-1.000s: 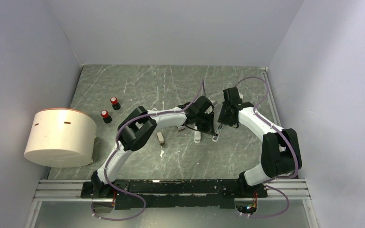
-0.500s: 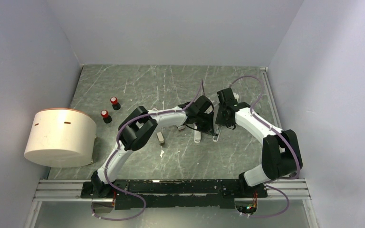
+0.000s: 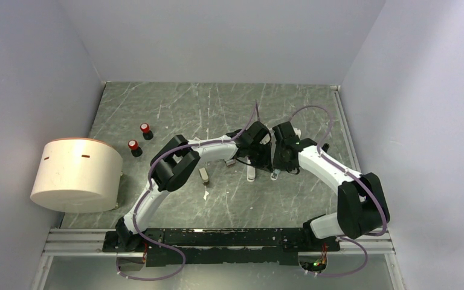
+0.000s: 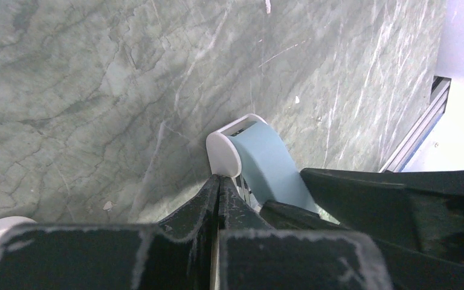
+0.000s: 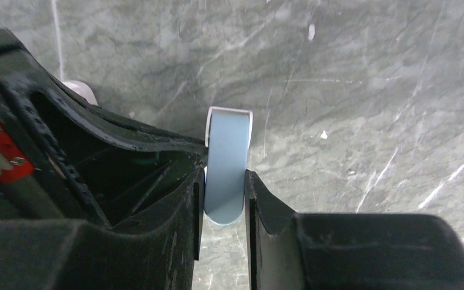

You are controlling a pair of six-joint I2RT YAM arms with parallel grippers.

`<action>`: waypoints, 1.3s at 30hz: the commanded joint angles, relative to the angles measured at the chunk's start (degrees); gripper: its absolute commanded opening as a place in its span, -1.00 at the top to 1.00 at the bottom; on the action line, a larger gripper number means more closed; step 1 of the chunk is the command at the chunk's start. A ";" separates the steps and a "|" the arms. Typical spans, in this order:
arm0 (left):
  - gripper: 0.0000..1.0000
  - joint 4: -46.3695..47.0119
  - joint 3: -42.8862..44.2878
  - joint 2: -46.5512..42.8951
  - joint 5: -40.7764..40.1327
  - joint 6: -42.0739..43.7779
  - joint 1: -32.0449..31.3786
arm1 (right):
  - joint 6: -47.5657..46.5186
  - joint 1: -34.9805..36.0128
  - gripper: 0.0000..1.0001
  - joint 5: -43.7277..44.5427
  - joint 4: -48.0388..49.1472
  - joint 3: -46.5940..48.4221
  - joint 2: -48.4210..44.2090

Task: Load the staples into the stapler

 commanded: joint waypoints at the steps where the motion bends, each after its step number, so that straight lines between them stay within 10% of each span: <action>1: 0.90 -0.13 -1.55 2.19 -1.61 0.73 -0.26 | 2.62 1.55 0.66 -4.17 0.37 -2.82 -0.54; 31: 0.80 -5.04 -7.11 -19.48 -15.30 3.96 6.24 | 8.45 3.34 0.72 3.84 5.28 -8.07 8.18; 39: 0.67 -7.45 -11.26 -25.92 -19.27 6.97 8.03 | 7.53 3.26 0.32 5.49 1.33 -2.58 2.44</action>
